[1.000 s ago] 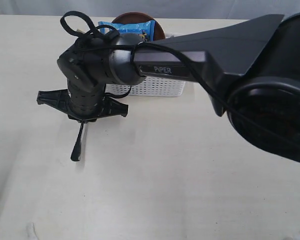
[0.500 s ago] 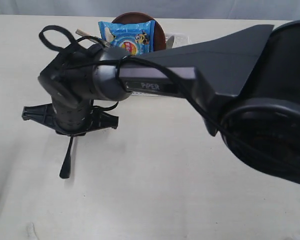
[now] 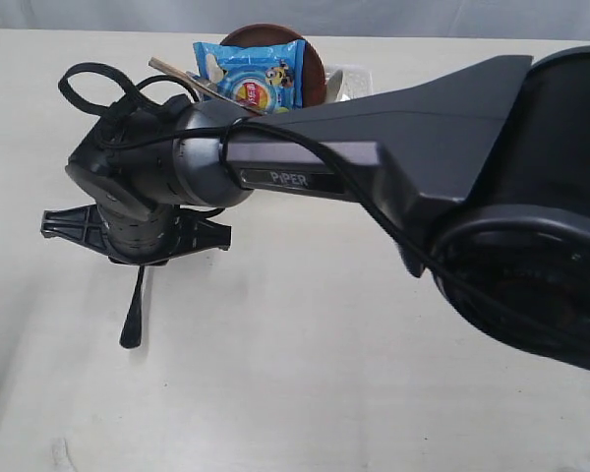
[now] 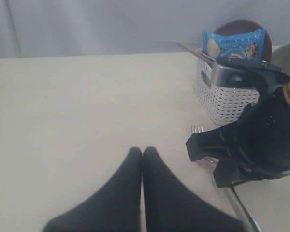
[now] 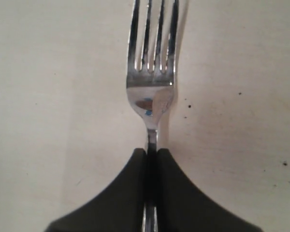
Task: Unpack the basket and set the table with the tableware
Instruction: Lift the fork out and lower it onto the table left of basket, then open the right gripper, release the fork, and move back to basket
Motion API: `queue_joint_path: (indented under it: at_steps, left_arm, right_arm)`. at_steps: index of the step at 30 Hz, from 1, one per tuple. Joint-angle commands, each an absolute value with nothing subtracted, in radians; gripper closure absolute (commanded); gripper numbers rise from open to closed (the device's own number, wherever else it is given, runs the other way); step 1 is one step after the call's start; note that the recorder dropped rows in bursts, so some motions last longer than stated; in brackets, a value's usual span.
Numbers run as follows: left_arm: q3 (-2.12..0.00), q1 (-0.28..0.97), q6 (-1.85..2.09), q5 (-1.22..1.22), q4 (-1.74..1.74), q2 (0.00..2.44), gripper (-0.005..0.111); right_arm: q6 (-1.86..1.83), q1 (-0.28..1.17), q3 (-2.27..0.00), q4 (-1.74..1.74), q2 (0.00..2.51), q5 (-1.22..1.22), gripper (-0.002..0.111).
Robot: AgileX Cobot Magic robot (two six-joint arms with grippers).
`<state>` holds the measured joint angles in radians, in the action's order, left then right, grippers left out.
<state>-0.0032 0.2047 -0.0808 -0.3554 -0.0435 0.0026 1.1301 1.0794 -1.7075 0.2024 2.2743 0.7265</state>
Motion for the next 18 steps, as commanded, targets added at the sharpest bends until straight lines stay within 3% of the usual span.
queue_joint_path:
  at_steps: [1,10,18]
  left_arm:
    - [0.000,0.210,-0.085,-0.345,-0.052,0.000,0.107]
    - [0.000,0.210,-0.085,-0.345,-0.052,0.000,0.107]
    - [0.000,0.210,-0.085,-0.345,-0.052,0.000,0.107]
  right_arm:
    - [1.138,1.072,-1.707,0.209,2.283,0.758,0.108]
    - [1.140,1.072,-1.707,0.200,2.304,0.764,0.107]
    - [1.140,1.072,-1.709,0.208,2.304,0.764,0.067]
